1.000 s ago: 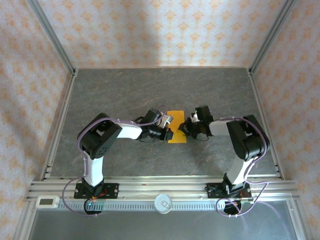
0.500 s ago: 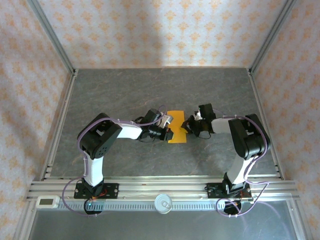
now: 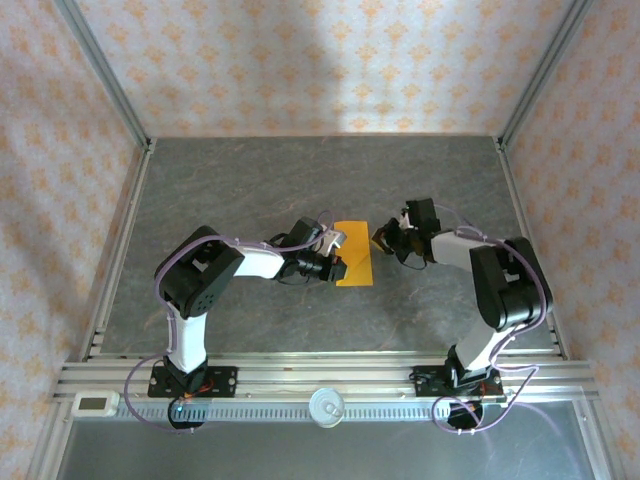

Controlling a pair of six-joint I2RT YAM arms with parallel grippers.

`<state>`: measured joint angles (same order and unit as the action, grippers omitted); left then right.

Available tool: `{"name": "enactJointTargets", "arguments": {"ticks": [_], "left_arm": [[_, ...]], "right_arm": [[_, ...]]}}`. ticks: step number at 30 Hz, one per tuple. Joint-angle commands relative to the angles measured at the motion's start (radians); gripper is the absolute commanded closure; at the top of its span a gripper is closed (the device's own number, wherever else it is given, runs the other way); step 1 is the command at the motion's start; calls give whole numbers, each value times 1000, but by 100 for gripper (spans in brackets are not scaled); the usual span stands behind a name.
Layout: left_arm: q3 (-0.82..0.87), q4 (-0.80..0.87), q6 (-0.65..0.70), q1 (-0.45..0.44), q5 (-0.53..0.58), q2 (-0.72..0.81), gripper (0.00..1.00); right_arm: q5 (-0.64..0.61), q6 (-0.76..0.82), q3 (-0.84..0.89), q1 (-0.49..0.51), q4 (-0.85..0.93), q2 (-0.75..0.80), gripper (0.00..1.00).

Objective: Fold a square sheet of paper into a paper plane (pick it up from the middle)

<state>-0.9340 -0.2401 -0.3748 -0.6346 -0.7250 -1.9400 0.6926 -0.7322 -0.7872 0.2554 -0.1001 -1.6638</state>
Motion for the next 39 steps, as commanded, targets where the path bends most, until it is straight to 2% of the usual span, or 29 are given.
{"name": "enactJointTargets", "arguments": {"ticks": [1,6,9,13,16,22,26,32,39], "left_arm": [[42,176,6,-1,52,-65,100],[38,179,5,-1,51,-66,100],[36,180,4,-1,50,-65,100],[33,191,13,0,49,-57,100],[35,190,13,-1,52,-56,100],[40,168,-6,-3,40,-50,100],[37,167,-8,-1,36,-45,100],[18,170,-15,-1,35,-42,100],[-5,173,-31,-2,24,-22,100]], "right_arm": [[39,-12,2,54,-36,7,100],[-19,18,-9,98,24,-65,100],[-65,45,7,72,45,-86,100],[-34,65,24,10,22,-94,100],[-52,80,14,-14,27,-72,100],[-40,22,74,-24,-106,32,100],[25,-27,99,-4,-162,72,100],[54,-39,61,87,-128,-3,100],[-65,26,35,110,33,-90,100]]}}
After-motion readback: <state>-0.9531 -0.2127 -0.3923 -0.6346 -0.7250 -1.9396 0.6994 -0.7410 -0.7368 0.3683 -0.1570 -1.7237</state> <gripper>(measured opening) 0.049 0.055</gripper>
